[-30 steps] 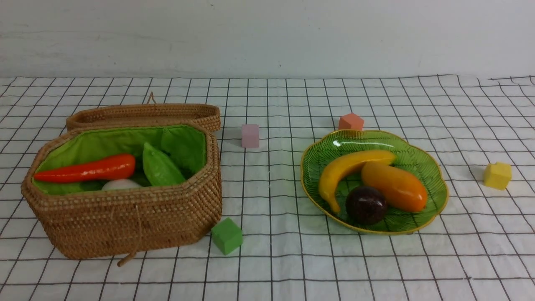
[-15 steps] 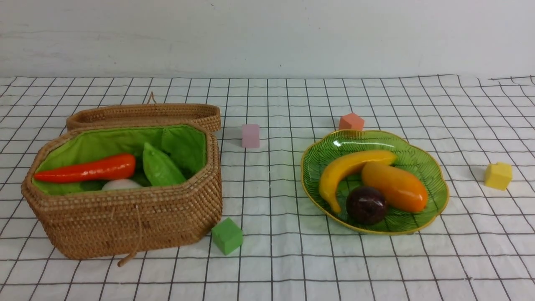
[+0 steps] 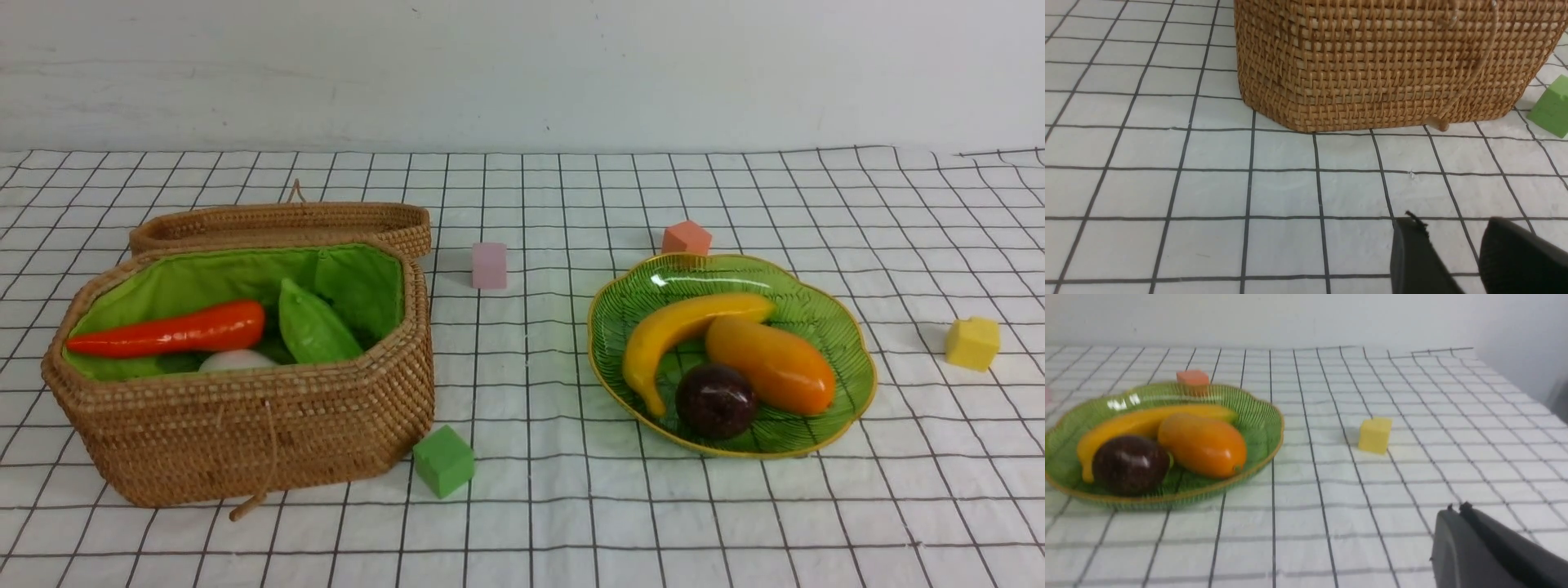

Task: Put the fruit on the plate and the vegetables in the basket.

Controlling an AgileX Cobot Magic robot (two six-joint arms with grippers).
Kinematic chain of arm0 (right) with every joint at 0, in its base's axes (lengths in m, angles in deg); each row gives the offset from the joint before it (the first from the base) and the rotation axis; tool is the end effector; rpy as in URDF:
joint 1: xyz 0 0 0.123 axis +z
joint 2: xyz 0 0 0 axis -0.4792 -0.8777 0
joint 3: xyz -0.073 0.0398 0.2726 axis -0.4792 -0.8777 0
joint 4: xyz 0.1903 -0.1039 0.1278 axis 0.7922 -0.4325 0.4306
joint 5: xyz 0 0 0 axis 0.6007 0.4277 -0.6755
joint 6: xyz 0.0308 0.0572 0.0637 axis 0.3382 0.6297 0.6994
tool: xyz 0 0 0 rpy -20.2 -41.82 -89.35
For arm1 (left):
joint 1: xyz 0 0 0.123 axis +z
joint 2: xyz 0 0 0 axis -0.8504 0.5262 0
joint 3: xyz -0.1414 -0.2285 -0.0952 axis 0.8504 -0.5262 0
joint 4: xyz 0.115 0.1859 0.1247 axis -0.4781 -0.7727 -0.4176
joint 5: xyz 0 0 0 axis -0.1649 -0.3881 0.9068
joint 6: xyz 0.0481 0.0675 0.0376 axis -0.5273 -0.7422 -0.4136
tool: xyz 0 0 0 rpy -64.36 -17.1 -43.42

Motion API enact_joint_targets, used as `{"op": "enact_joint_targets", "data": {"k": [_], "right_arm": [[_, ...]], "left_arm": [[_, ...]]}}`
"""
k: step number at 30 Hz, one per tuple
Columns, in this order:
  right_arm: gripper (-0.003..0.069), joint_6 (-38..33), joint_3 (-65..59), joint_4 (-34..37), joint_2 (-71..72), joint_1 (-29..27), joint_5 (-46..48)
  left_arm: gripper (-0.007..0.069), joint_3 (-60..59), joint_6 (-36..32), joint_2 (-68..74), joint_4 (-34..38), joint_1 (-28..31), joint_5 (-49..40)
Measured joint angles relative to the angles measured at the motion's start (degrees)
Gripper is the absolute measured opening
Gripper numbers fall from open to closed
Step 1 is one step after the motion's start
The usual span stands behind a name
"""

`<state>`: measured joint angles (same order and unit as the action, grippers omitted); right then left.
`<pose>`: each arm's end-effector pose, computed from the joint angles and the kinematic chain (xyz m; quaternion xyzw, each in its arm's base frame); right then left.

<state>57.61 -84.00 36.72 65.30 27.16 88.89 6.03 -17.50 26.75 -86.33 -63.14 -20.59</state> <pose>0.0535 -0.0067 0.1986 0.0050 0.7605 -0.0496 0.6475 0.0511 -0.0043 0.1671 -0.0117 0.8188 -0.0571 0.5711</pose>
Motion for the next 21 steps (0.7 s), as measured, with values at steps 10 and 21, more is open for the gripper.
{"op": "enact_joint_targets", "data": {"k": [10, 21], "right_arm": [[0.0015, -1.11, -2.3, -2.17, 0.51, -0.65, 8.78], [0.0027, -1.27, -2.3, -2.39, 0.51, -0.76, 8.84]], "left_arm": [[0.0239, 0.0, 0.0, 0.0, 0.0, 0.0, 0.0], [0.0239, 0.0, 0.0, 0.0, 0.0, 0.0, 0.0]]}}
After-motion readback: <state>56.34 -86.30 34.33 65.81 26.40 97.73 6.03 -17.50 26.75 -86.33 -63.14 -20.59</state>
